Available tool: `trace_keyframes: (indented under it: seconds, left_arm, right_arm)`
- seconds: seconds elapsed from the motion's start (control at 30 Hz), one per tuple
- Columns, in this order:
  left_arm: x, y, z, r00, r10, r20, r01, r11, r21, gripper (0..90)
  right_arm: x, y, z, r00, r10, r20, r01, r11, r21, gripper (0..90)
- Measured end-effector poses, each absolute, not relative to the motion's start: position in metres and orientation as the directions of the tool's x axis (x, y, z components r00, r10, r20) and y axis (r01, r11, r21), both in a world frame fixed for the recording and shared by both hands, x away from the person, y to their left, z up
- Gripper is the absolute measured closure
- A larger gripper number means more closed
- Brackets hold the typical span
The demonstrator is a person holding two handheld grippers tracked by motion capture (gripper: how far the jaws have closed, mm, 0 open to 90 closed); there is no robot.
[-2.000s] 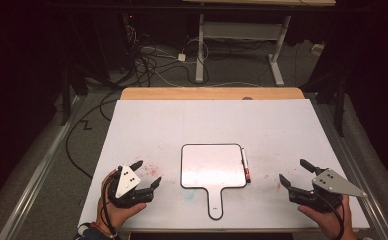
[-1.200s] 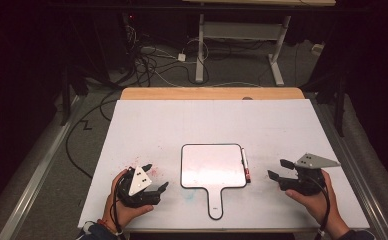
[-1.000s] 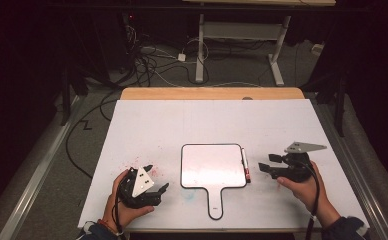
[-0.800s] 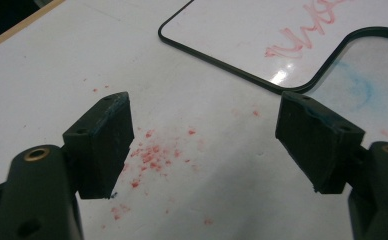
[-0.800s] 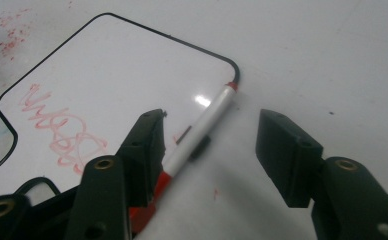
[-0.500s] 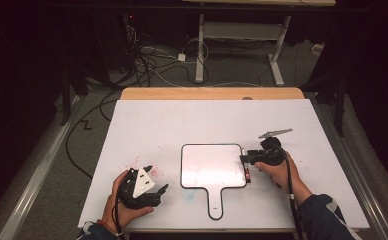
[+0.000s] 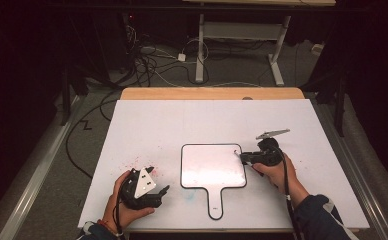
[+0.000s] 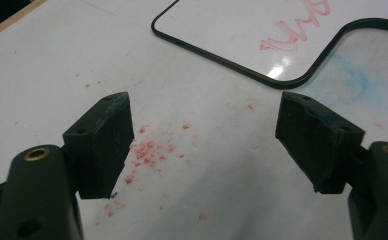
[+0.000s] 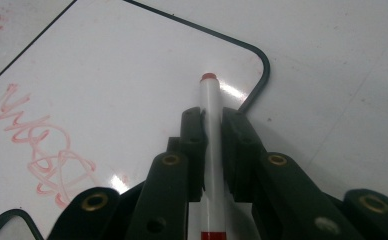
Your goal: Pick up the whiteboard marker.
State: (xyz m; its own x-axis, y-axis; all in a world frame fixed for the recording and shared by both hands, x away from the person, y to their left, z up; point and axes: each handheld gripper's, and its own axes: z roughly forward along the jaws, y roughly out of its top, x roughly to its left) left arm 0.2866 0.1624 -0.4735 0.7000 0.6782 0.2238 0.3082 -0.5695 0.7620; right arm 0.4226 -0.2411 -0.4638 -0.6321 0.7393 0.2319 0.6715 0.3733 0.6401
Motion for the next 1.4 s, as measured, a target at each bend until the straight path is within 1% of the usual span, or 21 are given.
trace_keyframes:
  seconds: [0.17, 0.23, 0.37, 0.43, 0.5, 0.53, 0.6, 0.77, 0.83, 0.9, 1.0, 1.03, 1.13, 1.17, 1.23, 1.27, 1.3, 1.33, 1.4]
  left_arm:
    - [0.288, 0.161, -0.473, 0.705, 0.676, 0.214, 0.306, -0.563, 0.768, 22.2]
    - [0.289, 0.16, -0.472, 0.712, 0.676, 0.19, 0.313, -0.547, 0.776, 22.2]
    - [0.298, 0.152, -0.464, 0.733, 0.673, 0.098, 0.334, -0.482, 0.81, 22.6]
    - [0.305, 0.145, -0.456, 0.749, 0.661, 0.035, 0.337, -0.427, 0.839, 23.4]
    - [0.31, 0.134, -0.449, 0.764, 0.645, -0.01, 0.335, -0.384, 0.86, 23.5]
    - [0.313, 0.127, -0.446, 0.774, 0.632, -0.031, 0.333, -0.366, 0.869, 23.5]
    - [0.316, 0.11, -0.44, 0.794, 0.606, -0.044, 0.322, -0.357, 0.877, 24.4]
    - [0.323, 0.067, -0.432, 0.84, 0.533, -0.103, 0.315, -0.325, 0.892, 25.3]
    - [0.325, 0.052, -0.432, 0.845, 0.522, -0.111, 0.318, -0.326, 0.89, 26.0]
    - [0.327, 0.042, -0.432, 0.853, 0.503, -0.137, 0.323, -0.303, 0.897, 26.7]
    - [0.33, 0.03, -0.431, 0.849, 0.499, -0.17, 0.342, -0.276, 0.898, 28.4]
    - [0.331, 0.027, -0.431, 0.845, 0.502, -0.183, 0.351, -0.263, 0.899, 31.6]
    - [0.336, 0.022, -0.432, 0.842, 0.489, -0.228, 0.376, -0.228, 0.898, 33.3]
    - [0.337, 0.021, -0.432, 0.841, 0.485, -0.237, 0.38, -0.219, 0.899, 35.7]
    - [0.339, 0.019, -0.432, 0.842, 0.478, -0.25, 0.384, -0.205, 0.9, 39.8]
    - [0.339, 0.018, -0.431, 0.841, 0.476, -0.256, 0.384, -0.193, 0.903, 45.8]
    - [0.34, 0.017, -0.431, 0.842, 0.473, -0.259, 0.386, -0.191, 0.903, 45.8]
    - [0.341, 0.016, -0.431, 0.842, 0.473, -0.26, 0.386, -0.192, 0.902, 49.0]
    - [0.342, 0.015, -0.431, 0.845, 0.469, -0.257, 0.383, -0.194, 0.903, 50.1]
  right_arm:
    - [0.42, -0.239, -0.46, -0.643, 0.738, 0.206, 0.649, 0.383, 0.657, 81.4]
    - [0.416, -0.237, -0.454, -0.65, 0.735, 0.192, 0.629, 0.379, 0.679, 81.4]
    - [0.406, -0.234, -0.437, -0.68, 0.709, 0.187, 0.575, 0.357, 0.736, 81.4]
    - [0.4, -0.231, -0.428, -0.699, 0.69, 0.185, 0.54, 0.34, 0.77, 81.5]
    - [0.389, -0.225, -0.42, -0.719, 0.668, 0.19, 0.501, 0.309, 0.809, 81.5]
    - [0.389, -0.225, -0.42, -0.719, 0.668, 0.19, 0.501, 0.309, 0.809, 81.5]
    - [0.379, -0.217, -0.415, -0.743, 0.643, 0.186, 0.463, 0.294, 0.836, 81.5]
    - [0.367, -0.205, -0.411, -0.762, 0.622, 0.177, 0.426, 0.276, 0.862, 81.5]
    - [0.362, -0.201, -0.41, -0.77, 0.614, 0.172, 0.408, 0.267, 0.873, 81.5]
    - [0.358, -0.199, -0.409, -0.771, 0.614, 0.168, 0.398, 0.259, 0.88, 81.5]
    - [0.354, -0.196, -0.409, -0.774, 0.611, 0.166, 0.384, 0.245, 0.89, 81.5]
    - [0.352, -0.196, -0.409, -0.774, 0.61, 0.171, 0.381, 0.232, 0.895, 81.5]
    - [0.35, -0.196, -0.409, -0.769, 0.616, 0.172, 0.379, 0.222, 0.899, 81.5]
    - [0.35, -0.196, -0.409, -0.77, 0.613, 0.177, 0.377, 0.213, 0.901, 81.5]
    - [0.348, -0.196, -0.408, -0.772, 0.612, 0.174, 0.369, 0.208, 0.906, 81.5]
    - [0.346, -0.197, -0.407, -0.774, 0.609, 0.174, 0.36, 0.197, 0.912, 81.5]
    - [0.346, -0.197, -0.407, -0.774, 0.609, 0.174, 0.36, 0.197, 0.912, 81.5]
    - [0.345, -0.197, -0.406, -0.776, 0.609, 0.163, 0.349, 0.2, 0.915, 81.4]
    - [0.345, -0.198, -0.406, -0.772, 0.615, 0.161, 0.347, 0.196, 0.917, 81.4]
